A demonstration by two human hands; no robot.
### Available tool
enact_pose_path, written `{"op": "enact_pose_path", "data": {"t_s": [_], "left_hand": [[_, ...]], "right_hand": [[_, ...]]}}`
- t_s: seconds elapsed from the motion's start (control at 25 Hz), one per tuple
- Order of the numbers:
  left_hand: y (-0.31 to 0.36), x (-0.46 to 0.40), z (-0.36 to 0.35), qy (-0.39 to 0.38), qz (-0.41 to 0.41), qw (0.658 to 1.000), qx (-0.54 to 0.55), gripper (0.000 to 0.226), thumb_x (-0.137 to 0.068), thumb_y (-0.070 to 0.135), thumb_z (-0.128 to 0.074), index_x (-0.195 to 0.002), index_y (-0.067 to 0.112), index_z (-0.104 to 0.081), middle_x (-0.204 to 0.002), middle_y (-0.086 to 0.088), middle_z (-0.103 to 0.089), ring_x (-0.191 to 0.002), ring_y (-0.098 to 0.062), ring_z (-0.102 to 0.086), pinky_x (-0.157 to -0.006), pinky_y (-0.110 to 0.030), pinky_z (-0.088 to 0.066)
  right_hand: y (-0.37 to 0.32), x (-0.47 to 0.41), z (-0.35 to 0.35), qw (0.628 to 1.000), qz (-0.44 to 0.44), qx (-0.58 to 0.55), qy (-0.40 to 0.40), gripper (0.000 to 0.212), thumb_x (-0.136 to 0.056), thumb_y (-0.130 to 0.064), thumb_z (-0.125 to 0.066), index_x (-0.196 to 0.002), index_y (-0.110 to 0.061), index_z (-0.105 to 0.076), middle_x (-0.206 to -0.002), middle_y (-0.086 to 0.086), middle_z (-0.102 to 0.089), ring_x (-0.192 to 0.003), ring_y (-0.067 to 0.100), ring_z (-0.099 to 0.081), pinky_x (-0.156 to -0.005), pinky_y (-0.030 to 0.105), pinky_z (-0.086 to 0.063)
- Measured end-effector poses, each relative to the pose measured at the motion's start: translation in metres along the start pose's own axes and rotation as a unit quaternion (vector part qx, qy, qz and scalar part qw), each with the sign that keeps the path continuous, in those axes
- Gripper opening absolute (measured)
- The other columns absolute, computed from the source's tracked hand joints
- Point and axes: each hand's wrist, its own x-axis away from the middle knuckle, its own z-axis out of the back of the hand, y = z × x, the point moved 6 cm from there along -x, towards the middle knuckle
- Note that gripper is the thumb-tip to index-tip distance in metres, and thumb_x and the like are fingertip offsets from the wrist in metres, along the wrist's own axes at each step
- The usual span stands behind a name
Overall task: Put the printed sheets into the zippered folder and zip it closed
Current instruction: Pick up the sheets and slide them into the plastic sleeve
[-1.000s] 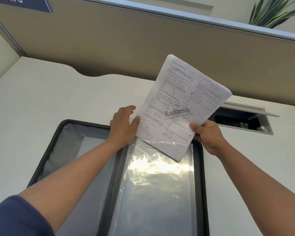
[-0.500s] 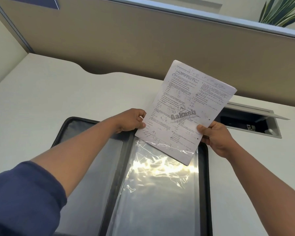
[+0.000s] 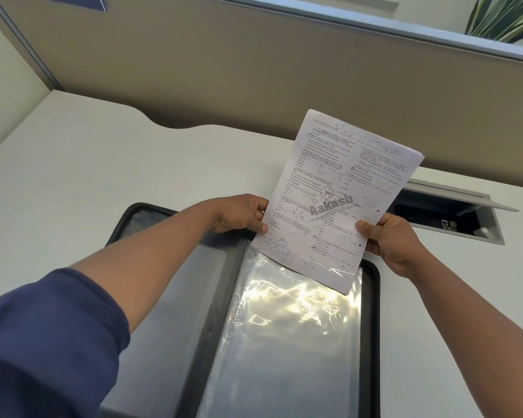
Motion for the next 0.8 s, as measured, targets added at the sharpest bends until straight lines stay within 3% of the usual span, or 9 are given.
{"op": "enact_pose_path", "data": {"t_s": [0.2, 0.32, 0.44, 0.52, 0.56, 0.64, 0.72, 0.8], "left_hand": [[0.001, 0.001, -0.014, 0.008, -0.008, 1.0, 0.015, 0.047, -0.092, -0.016, -0.059, -0.136, 0.001, -0.058, -0.129, -0.014, -0.069, -0.118, -0.025, -0.068, -0.104, -0.036, -0.052], [0.002, 0.002, -0.017, 0.006, 0.001, 1.0, -0.028, 0.045, -0.091, -0.014, -0.062, -0.133, 0.001, -0.061, -0.128, -0.017, -0.07, -0.119, -0.028, -0.067, -0.106, -0.039, -0.051], [0.005, 0.007, -0.012, 0.03, 0.012, 0.991, -0.129, 0.037, -0.084, -0.009, -0.069, -0.117, 0.008, -0.073, -0.115, -0.002, -0.077, -0.107, -0.019, -0.073, -0.097, -0.035, -0.055], [0.005, 0.011, -0.006, 0.052, 0.016, 0.98, -0.191, 0.042, -0.079, -0.002, -0.075, -0.118, 0.014, -0.071, -0.109, 0.004, -0.078, -0.101, -0.018, -0.074, -0.091, -0.031, -0.058], [0.003, 0.012, -0.004, 0.057, 0.017, 0.979, -0.195, 0.06, -0.075, 0.002, -0.081, -0.131, 0.015, -0.061, -0.111, 0.004, -0.076, -0.1, -0.017, -0.074, -0.088, -0.029, -0.059], [-0.005, 0.012, -0.005, 0.047, 0.014, 0.984, -0.174, 0.125, -0.063, 0.012, -0.094, -0.157, 0.033, -0.014, -0.118, 0.006, -0.068, -0.097, -0.009, -0.073, -0.082, -0.024, -0.059], [-0.01, 0.012, -0.012, 0.057, 0.0, 0.975, -0.212, 0.162, -0.051, 0.03, -0.101, -0.148, 0.05, 0.028, -0.138, 0.012, -0.051, -0.114, -0.001, -0.061, -0.094, -0.024, -0.054], [-0.013, 0.011, -0.02, 0.101, -0.036, 0.953, -0.284, 0.172, -0.045, 0.046, -0.1, -0.139, 0.049, 0.044, -0.157, 0.01, -0.026, -0.14, -0.013, -0.034, -0.114, -0.041, -0.038]], "right_hand": [[0.001, 0.003, 0.006, 1.0, -0.001, -0.006, 0.017, 0.021, -0.097, -0.007, -0.065, -0.116, -0.015, -0.07, -0.116, -0.002, -0.078, -0.102, 0.028, -0.075, -0.086, 0.051, -0.063], [-0.001, 0.007, 0.005, 1.0, 0.0, 0.016, 0.024, 0.019, -0.097, -0.008, -0.065, -0.113, -0.016, -0.071, -0.118, -0.002, -0.077, -0.104, 0.03, -0.073, -0.089, 0.054, -0.061], [-0.004, 0.011, 0.002, 0.998, 0.002, 0.051, 0.021, 0.016, -0.096, -0.007, -0.066, -0.108, -0.016, -0.072, -0.116, -0.002, -0.077, -0.103, 0.03, -0.073, -0.089, 0.055, -0.061], [-0.006, 0.014, -0.002, 0.998, 0.003, 0.063, 0.008, 0.015, -0.096, -0.007, -0.066, -0.106, -0.017, -0.074, -0.109, -0.006, -0.08, -0.102, 0.029, -0.074, -0.087, 0.052, -0.062], [-0.007, 0.017, -0.004, 0.998, 0.006, 0.069, -0.001, 0.016, -0.096, -0.007, -0.066, -0.105, -0.018, -0.074, -0.106, -0.008, -0.08, -0.102, 0.028, -0.074, -0.087, 0.051, -0.062], [-0.009, 0.021, -0.009, 0.996, 0.01, 0.089, -0.022, 0.016, -0.096, -0.007, -0.066, -0.105, -0.018, -0.075, -0.106, -0.009, -0.08, -0.1, 0.026, -0.075, -0.086, 0.05, -0.062], [-0.008, 0.025, -0.014, 0.994, 0.003, 0.103, -0.038, 0.017, -0.096, -0.007, -0.066, -0.108, -0.016, -0.075, -0.108, -0.006, -0.08, -0.098, 0.025, -0.076, -0.087, 0.051, -0.063], [-0.005, 0.029, -0.016, 0.994, -0.01, 0.103, -0.047, 0.018, -0.096, -0.007, -0.067, -0.11, -0.013, -0.074, -0.108, -0.003, -0.08, -0.096, 0.025, -0.077, -0.09, 0.051, -0.062]]}}
